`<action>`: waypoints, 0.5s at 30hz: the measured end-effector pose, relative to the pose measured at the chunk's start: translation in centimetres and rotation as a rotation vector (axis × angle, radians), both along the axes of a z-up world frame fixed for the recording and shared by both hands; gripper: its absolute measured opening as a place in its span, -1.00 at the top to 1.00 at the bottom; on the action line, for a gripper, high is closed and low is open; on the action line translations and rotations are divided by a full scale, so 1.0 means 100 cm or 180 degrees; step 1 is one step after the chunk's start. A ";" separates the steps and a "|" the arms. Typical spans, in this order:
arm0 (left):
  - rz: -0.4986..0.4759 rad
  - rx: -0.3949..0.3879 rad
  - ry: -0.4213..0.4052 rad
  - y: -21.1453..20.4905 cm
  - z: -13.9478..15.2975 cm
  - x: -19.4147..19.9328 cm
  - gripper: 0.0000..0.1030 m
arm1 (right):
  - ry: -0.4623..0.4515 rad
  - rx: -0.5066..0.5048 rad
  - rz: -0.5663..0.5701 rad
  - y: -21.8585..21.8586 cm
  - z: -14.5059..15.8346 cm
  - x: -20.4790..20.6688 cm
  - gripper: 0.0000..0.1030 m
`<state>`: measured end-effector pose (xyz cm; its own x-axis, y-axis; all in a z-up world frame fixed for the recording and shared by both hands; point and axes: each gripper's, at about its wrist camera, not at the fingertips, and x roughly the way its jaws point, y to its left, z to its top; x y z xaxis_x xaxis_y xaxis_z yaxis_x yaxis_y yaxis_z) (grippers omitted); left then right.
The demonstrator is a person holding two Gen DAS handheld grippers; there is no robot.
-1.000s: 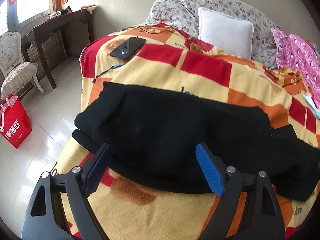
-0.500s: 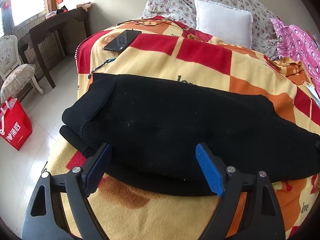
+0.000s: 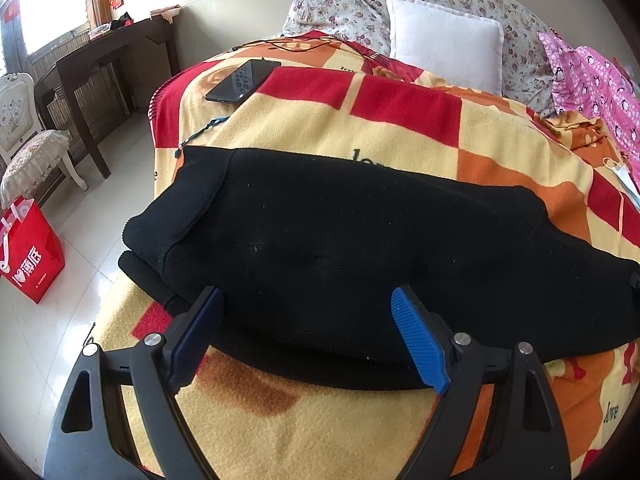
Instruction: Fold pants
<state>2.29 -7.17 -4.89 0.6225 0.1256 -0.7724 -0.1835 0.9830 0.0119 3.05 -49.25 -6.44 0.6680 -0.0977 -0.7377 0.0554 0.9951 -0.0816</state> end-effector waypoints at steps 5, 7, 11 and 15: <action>0.0021 -0.0021 -0.0044 0.003 0.005 -0.003 -0.67 | -0.0151 0.0127 0.0048 0.010 0.025 -0.020 0.00; 0.0034 -0.0035 -0.0063 0.005 0.007 -0.004 -0.67 | -0.0222 0.0163 0.0145 0.021 0.035 -0.026 -0.11; 0.0056 -0.0060 -0.0108 0.011 0.014 -0.008 -0.67 | -0.0246 0.0512 0.0544 0.056 0.044 -0.027 -0.16; 0.0104 -0.0118 -0.0143 0.023 0.018 -0.016 -0.67 | -0.0168 0.0658 0.0967 0.106 0.039 -0.012 -0.21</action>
<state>0.68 -4.89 -3.07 0.6527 0.1180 -0.7484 -0.2148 0.9761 -0.0334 1.83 -38.64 -2.54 0.6812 0.2584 -0.6849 -0.2463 0.9620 0.1180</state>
